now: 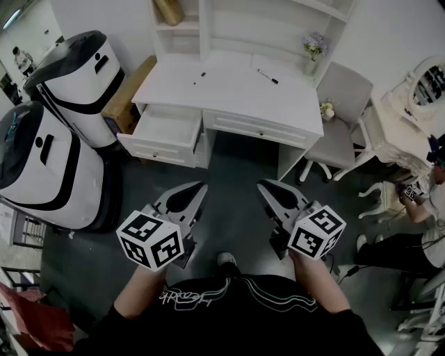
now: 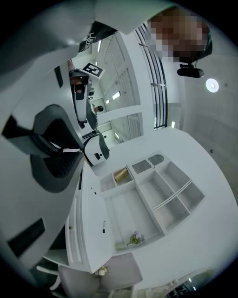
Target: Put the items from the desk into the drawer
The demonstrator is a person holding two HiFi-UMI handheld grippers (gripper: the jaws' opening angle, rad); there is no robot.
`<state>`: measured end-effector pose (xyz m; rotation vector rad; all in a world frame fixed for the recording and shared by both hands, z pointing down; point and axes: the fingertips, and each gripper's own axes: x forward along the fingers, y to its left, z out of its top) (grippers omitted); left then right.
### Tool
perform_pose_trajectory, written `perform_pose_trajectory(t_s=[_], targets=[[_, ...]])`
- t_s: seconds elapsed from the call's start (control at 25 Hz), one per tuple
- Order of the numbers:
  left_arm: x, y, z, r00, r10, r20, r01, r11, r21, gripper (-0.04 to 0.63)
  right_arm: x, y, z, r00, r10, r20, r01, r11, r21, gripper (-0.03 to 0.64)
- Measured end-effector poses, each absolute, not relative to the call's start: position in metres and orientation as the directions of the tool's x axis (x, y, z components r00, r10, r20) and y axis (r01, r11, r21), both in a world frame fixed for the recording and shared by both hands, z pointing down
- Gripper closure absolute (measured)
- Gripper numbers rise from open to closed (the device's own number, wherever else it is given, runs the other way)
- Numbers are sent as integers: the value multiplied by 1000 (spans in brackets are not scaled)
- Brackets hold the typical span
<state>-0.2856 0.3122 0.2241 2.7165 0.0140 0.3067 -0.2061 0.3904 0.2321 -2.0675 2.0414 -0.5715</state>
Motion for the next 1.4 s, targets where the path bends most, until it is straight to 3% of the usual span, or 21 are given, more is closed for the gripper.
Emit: perform_pose_trajectory(t_s=[0.36,0.8,1.4], targets=[[-271,304,245,972,44,231,-50,-922,385,575,-182,396,257,41,-984,173,-922,-104,-372,560],[-182,299,245,973,31,230,-40,-953,299,575,-85,400,267,100,-983,154,-954,-138,-265,560],[-98,215,258,961,-134,241,-189,-957,219,575,39,355,274,257,-955,146,-957,-272,-102,558]])
